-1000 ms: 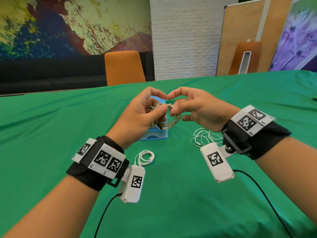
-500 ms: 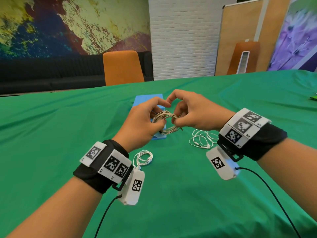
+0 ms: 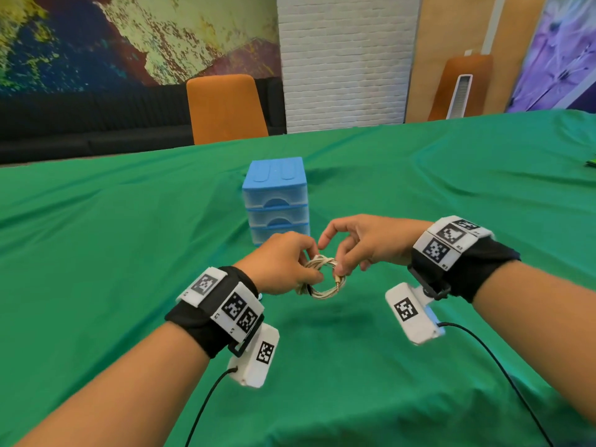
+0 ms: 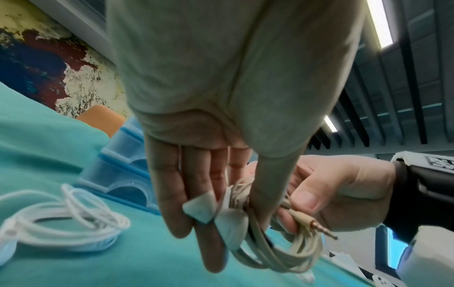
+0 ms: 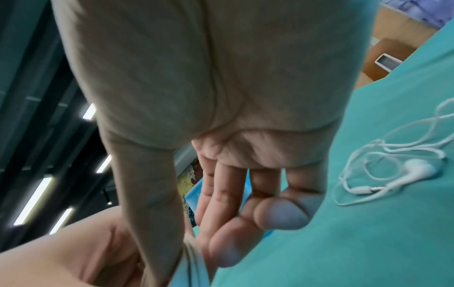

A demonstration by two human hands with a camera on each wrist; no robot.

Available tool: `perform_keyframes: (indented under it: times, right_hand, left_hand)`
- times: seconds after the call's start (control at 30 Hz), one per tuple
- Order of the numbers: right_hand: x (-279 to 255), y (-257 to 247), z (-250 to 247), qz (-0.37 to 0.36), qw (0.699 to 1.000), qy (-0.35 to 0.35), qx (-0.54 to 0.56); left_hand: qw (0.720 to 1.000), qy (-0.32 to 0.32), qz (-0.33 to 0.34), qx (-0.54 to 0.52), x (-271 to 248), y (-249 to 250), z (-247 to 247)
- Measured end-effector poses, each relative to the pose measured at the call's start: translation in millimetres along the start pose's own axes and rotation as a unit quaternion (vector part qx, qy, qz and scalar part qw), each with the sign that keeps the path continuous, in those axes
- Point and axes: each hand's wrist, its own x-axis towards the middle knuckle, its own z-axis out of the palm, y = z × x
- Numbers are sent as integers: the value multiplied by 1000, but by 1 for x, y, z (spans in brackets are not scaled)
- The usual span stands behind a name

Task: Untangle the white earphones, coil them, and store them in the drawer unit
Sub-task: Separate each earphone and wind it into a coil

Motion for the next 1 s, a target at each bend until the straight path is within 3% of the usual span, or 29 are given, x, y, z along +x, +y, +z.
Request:
perform_keyframes:
  times: [0.17, 0.37, 0.73, 1.0]
  right_hand:
    - [7, 14, 6, 50, 995, -21, -85]
    - [16, 18, 15, 68, 978, -36, -193]
    - [20, 29, 12, 60, 981, -5, -184]
    - [18, 31, 12, 42, 990, -22, -129]
  left_hand:
    - [993, -84, -24, 81, 5, 2, 20]
    - [987, -112, -38, 112, 10, 3, 28]
    - [984, -126, -11, 128, -2, 4, 24]
    - [980, -120, 38, 155, -5, 3, 34]
